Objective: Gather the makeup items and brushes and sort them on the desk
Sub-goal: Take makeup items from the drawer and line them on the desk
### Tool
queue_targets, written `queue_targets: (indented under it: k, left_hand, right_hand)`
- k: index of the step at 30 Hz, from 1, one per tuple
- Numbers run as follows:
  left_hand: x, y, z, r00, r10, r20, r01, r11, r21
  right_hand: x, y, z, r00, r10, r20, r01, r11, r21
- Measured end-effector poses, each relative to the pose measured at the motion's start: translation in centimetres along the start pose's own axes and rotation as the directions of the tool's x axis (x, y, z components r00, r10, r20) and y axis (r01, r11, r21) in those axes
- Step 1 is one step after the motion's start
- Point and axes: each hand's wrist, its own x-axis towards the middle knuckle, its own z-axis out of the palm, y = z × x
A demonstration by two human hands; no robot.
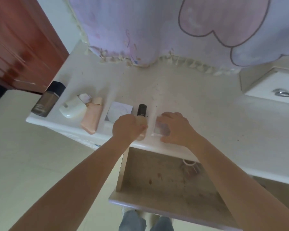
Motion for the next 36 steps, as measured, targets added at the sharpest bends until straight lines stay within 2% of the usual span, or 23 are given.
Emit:
queue_targets:
  k: [4, 7, 8, 10, 11, 12, 14, 16, 17, 19, 21, 22, 24, 26, 29, 32, 36]
  left_hand:
    - [-0.7, -0.3, 0.0, 0.999, 0.027, -0.042, -0.022, 0.993, 0.113]
    - [-1.9, 0.0, 0.2, 0.986, 0.147, -0.080, -0.126, 0.966, 0.228]
    - [-2.2, -0.2, 0.2, 0.977, 0.184, -0.107, -0.156, 0.960, 0.231]
    - [-3.0, -0.4, 0.2, 0.975, 0.153, -0.160, -0.132, 0.982, 0.133]
    - [-3.8, -0.2, 0.2, 0.973, 0.126, -0.192, -0.111, 0.990, 0.092]
    - [-4.7, -0.1, 0.6, 0.963, 0.110, -0.245, -0.100, 0.994, 0.050]
    - [-7.0, 0.6, 2.3, 0.919, 0.121, -0.375, -0.127, 0.992, 0.008]
    - [-9.2, 2.0, 5.6, 0.871, 0.257, -0.419, -0.274, 0.962, 0.020]
    - [-10.1, 2.8, 7.7, 0.871, 0.326, -0.368, -0.338, 0.940, 0.033]
    - [-11.1, 4.3, 11.9, 0.884, 0.438, -0.165, -0.432, 0.899, 0.070]
    - [-11.3, 6.4, 15.7, 0.905, 0.411, 0.108, -0.417, 0.908, 0.043]
    - [-10.9, 7.1, 17.7, 0.910, 0.363, 0.202, -0.383, 0.921, 0.068]
    - [-9.7, 8.5, 20.8, 0.931, 0.234, 0.279, -0.274, 0.955, 0.113]
    - [-8.6, 9.3, 22.7, 0.959, 0.131, 0.250, -0.167, 0.977, 0.129]
    - [-7.7, 9.8, 24.4, 0.987, 0.052, 0.154, -0.070, 0.991, 0.113]
    - [-7.2, 10.0, 25.1, 0.994, 0.059, 0.089, -0.071, 0.987, 0.142]
    - [-6.9, 9.6, 25.0, 0.990, 0.094, 0.104, -0.112, 0.978, 0.176]
  right_hand:
    - [0.5, 0.2, 0.6, 0.999, -0.036, 0.018, 0.036, 0.999, -0.013]
    - [0.6, 0.9, 1.2, 1.000, -0.029, 0.002, 0.029, 0.999, 0.016]
    - [0.4, 0.9, 1.4, 0.997, -0.051, -0.062, 0.054, 0.998, 0.043]
    - [-0.7, 1.2, 2.0, 0.933, -0.090, -0.348, 0.121, 0.990, 0.069]
    - [-1.6, 1.6, 2.5, 0.873, -0.032, -0.487, 0.128, 0.978, 0.165]
    - [-3.0, 1.9, 2.7, 0.820, 0.088, -0.565, 0.097, 0.953, 0.288]
    - [-6.7, 2.6, 3.6, 0.733, 0.288, -0.616, 0.033, 0.890, 0.455]
    - [-10.8, 3.8, 5.5, 0.688, 0.344, -0.639, 0.012, 0.875, 0.484]
    - [-12.9, 4.6, 6.9, 0.698, 0.355, -0.622, -0.024, 0.879, 0.475]
    - [-16.2, 6.7, 10.1, 0.748, 0.429, -0.506, -0.172, 0.862, 0.476]
    - [-18.6, 9.4, 12.8, 0.779, 0.567, -0.266, -0.404, 0.780, 0.478]
    - [-19.4, 10.6, 13.5, 0.752, 0.641, -0.155, -0.525, 0.724, 0.447]
    - [-20.2, 12.4, 14.3, 0.663, 0.748, 0.031, -0.705, 0.610, 0.361]
    - [-19.9, 13.5, 14.5, 0.610, 0.784, 0.112, -0.770, 0.554, 0.316]
    - [-18.3, 14.7, 14.5, 0.560, 0.816, 0.147, -0.814, 0.508, 0.281]
    - [-16.6, 15.3, 14.7, 0.504, 0.839, 0.206, -0.859, 0.460, 0.227]
    - [-15.4, 15.5, 15.8, 0.504, 0.838, 0.210, -0.860, 0.465, 0.208]
